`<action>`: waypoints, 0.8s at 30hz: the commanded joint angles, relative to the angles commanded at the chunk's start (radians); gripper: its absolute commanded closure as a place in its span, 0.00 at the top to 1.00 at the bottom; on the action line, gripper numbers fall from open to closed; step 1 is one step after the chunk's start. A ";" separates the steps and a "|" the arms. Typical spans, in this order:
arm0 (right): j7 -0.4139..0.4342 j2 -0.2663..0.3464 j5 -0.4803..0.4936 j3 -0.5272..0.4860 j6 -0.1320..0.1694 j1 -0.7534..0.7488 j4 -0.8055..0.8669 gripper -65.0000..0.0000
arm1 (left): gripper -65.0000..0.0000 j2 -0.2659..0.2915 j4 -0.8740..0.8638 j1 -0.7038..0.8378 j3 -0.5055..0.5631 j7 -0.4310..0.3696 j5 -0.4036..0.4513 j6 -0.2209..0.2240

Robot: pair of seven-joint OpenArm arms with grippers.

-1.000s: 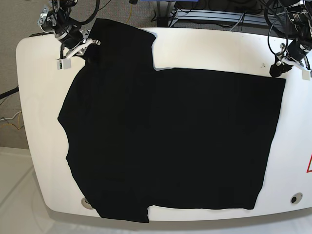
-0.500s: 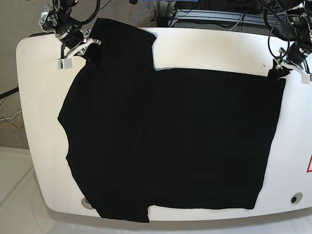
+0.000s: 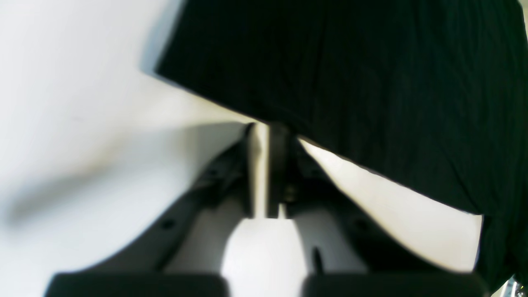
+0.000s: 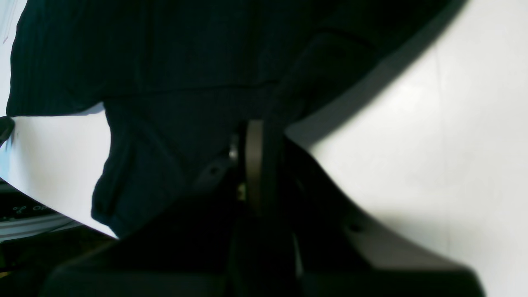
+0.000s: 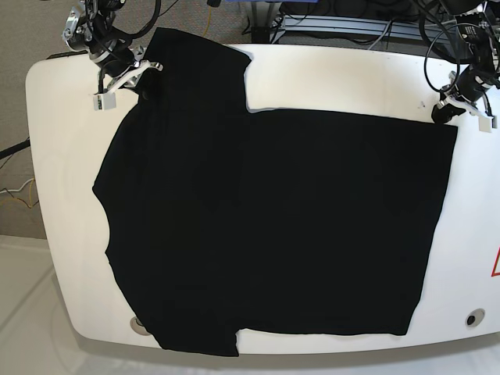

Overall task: Fold the T-shirt properly
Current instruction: 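Hold the shirt edge with both grippers and pull it taut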

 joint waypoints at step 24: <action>-0.001 0.000 -0.012 0.000 0.000 -0.001 -0.004 0.00 | 0.20 0.025 -0.025 -0.033 -0.004 0.021 -0.005 -0.010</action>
